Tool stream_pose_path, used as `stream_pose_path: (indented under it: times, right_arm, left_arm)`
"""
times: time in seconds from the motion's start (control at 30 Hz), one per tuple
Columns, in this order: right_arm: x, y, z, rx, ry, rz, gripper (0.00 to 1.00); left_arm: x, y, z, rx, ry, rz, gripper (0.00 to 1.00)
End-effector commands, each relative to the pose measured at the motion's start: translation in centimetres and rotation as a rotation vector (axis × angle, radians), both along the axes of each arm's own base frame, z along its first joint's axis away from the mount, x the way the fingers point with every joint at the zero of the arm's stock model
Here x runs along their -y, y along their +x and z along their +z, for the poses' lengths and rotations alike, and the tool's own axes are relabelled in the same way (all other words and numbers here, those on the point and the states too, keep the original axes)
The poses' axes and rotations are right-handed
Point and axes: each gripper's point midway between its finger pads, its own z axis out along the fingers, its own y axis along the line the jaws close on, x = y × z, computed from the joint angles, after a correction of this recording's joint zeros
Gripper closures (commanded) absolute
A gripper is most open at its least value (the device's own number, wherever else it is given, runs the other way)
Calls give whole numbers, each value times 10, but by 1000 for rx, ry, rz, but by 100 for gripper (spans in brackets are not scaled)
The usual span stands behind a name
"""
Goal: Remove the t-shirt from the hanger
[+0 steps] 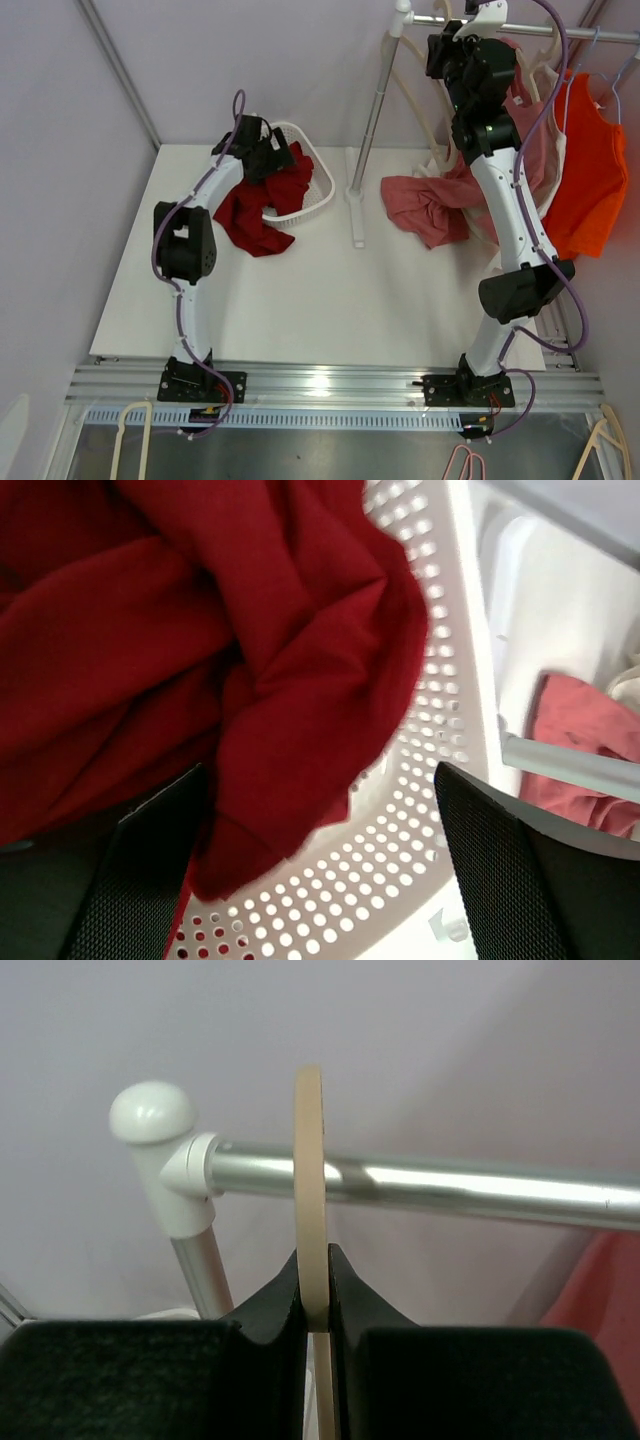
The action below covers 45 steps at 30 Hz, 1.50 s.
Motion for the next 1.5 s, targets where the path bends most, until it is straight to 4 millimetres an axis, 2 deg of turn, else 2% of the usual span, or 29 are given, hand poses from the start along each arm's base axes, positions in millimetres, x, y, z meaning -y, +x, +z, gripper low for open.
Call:
stream_pose_path:
  times: [0.0,0.03,0.13,0.17,0.23,0.27,0.33,0.4,0.5,0.6,0.67,0.73,0.77,0.8,0.83,0.87,0.9,1.0,1.1,1.13,1.17,1.2,1.23,1.27,1.3,1.37,1.4,1.43,1.47]
  right_arm:
    - [4,-8,43,115,25,20,100]
    - [5,-7,42,114,24,16,100]
    - [6,-4,40,113,24,12,100]
    - [6,0,37,109,22,10,100]
    - [9,5,33,99,26,6,100]
    - [10,5,35,100,30,5,100]
    - [11,10,28,81,33,3,100]
    - [13,14,24,71,39,-6,94]
    - [14,16,22,66,42,-13,89]
    - [13,17,19,56,43,-9,80]
    - [15,14,19,50,43,-18,72]
    - [20,10,22,52,49,-38,66]
    - [22,7,23,55,51,-46,65]
    - [24,4,25,55,59,-54,63]
    - [26,-3,31,62,57,-53,57]
    - [27,-9,32,52,51,-54,54]
    - [30,-15,37,54,56,-63,50]
    - [44,-45,53,52,69,-104,21]
    - [59,-73,61,44,79,-150,8]
    - [63,-80,62,45,79,-164,6]
    - [66,-79,47,17,74,-180,6]
    - [71,-100,59,47,88,-183,6]
    - [73,-107,58,53,91,-185,5]
    - [72,-107,44,34,93,-183,6]
    - [77,-127,56,70,107,-179,5]
    - [77,-137,55,80,124,-168,5]
    - [76,-139,48,65,120,-161,5]
    - [77,-149,54,83,126,-154,5]
    - [77,-152,53,75,124,-151,5]
  left_arm:
    - [5,4,111,281,-1,-35,0]
    - [10,-2,137,349,15,-54,1]
    - [15,-14,167,421,43,-71,1]
    - [13,-22,186,460,38,-71,1]
    - [14,-33,193,471,34,-80,1]
    - [11,-42,213,510,25,-77,0]
    - [3,-50,214,505,44,-56,0]
    - [-8,-61,215,479,70,-28,0]
    - [-34,-67,201,403,65,51,0]
    - [-66,-70,176,337,-60,128,0]
    - [-76,-79,140,270,-84,148,0]
    - [-88,-82,142,298,-94,183,1]
    - [-92,-88,121,258,-81,199,0]
    - [-95,-90,118,252,-75,210,1]
    - [-97,-91,118,261,-68,215,0]
    - [-97,-97,98,223,-65,218,0]
    - [-97,-98,93,216,-74,220,0]
    - [-95,-108,62,147,-87,225,0]
    - [-96,-116,42,89,-110,249,1]
    - [-95,-118,37,71,-121,256,1]
    - [-95,-119,33,59,-139,264,0]
    - [-97,-116,28,63,-184,284,1]
    - [-88,-121,21,49,-246,252,0]
    - [-85,-120,19,56,-288,250,1]
    - [-93,-115,16,84,-336,283,1]
    - [-96,-122,-1,60,-357,306,1]
    - [-100,-116,6,110,-365,313,0]
    - [-102,-113,9,134,-371,320,0]
    - [-105,-121,-4,123,-372,344,0]
